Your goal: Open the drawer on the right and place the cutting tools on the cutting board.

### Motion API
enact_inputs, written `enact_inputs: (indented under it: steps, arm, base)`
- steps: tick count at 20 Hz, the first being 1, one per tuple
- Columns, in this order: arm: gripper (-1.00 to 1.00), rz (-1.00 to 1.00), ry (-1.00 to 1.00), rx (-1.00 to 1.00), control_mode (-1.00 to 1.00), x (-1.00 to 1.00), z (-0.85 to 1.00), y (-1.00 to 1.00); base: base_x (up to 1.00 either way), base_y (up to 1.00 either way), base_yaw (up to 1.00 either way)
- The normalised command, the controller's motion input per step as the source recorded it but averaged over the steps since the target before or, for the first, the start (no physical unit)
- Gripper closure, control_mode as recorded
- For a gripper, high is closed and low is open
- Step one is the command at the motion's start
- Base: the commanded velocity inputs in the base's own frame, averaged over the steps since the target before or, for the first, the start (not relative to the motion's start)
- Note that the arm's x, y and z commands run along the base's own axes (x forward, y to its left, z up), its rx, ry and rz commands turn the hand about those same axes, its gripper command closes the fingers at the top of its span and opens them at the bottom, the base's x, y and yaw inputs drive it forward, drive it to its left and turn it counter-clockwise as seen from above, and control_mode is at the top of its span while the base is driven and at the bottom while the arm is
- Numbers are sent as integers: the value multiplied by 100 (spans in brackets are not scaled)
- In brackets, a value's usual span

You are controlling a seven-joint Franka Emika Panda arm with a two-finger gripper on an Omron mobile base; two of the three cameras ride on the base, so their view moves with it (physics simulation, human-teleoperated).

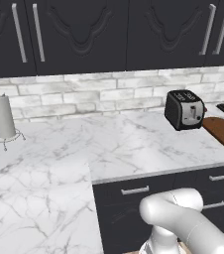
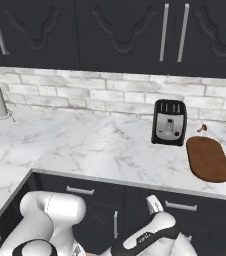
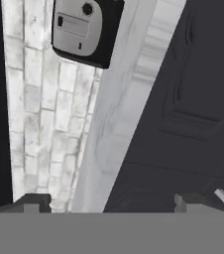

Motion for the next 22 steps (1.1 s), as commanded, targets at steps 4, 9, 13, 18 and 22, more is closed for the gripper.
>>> enact_inputs:
  steps: [4, 9, 13, 18, 22]
  arm:
    - [-100, -11, 0, 5, -100, 25, -19, -20]
    - [-100, -6, 2, 8, -100, 28, -22, -35]
    - [-100, -3, 3, 11, -100, 23, -26, -53]
    - [-100, 0, 1, 12, -100, 16, -29, -58]
    - [-100, 0, 0, 12, -100, 6, -31, -52]
  base:
    - [0, 0, 0]
    - [0, 0, 0]
    - [0, 0, 0]
    - [0, 0, 0]
    - [0, 0, 0]
